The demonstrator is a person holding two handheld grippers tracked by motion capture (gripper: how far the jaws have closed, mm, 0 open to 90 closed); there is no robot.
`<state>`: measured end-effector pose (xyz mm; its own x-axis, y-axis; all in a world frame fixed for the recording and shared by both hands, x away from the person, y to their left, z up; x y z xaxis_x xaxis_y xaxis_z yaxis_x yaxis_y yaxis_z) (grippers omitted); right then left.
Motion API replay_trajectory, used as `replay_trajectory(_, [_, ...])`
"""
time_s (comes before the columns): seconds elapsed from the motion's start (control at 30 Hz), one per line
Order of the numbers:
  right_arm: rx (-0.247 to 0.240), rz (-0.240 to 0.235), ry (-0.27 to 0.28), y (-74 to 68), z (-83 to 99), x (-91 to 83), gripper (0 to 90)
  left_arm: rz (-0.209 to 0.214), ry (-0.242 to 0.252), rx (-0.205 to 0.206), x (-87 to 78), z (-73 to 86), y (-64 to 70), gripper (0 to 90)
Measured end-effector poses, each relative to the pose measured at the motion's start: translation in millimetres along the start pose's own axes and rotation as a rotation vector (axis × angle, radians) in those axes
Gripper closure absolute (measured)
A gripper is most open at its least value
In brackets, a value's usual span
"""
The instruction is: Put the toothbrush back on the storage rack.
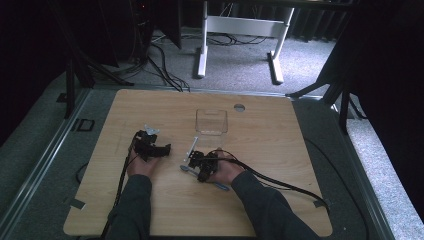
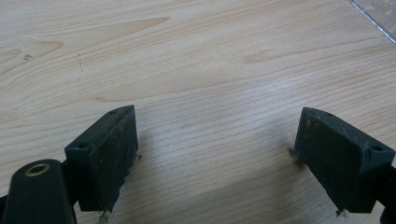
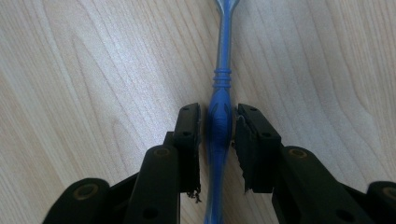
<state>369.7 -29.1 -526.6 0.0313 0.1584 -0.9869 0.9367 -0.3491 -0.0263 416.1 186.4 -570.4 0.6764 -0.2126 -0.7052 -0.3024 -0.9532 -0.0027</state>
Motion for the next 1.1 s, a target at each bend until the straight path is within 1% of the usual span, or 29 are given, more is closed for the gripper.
replay_trajectory(0.5, [-0.006,0.015,-0.011,-0.4,0.4,1.9,77.1,0.0,0.0,0.0,0.0,0.0,0.0,13.6])
replay_trajectory(1.1, [-0.002,0.019,0.029,-1.0,0.8,-6.2,78.3,0.0,0.0,0.0,0.0,0.0,0.0,13.6])
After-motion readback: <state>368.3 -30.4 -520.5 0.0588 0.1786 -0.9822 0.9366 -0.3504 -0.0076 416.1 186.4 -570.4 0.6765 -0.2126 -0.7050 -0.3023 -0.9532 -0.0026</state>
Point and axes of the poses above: each handheld gripper's, and its own axes: x roughly forward along the jaws, z roughly out of its underside, y roughly to its right, the point moved 1 cm from there along x, roughly forward along the jaws, and after that the axes turned 1 degree about -z, right-handed, at the moved point
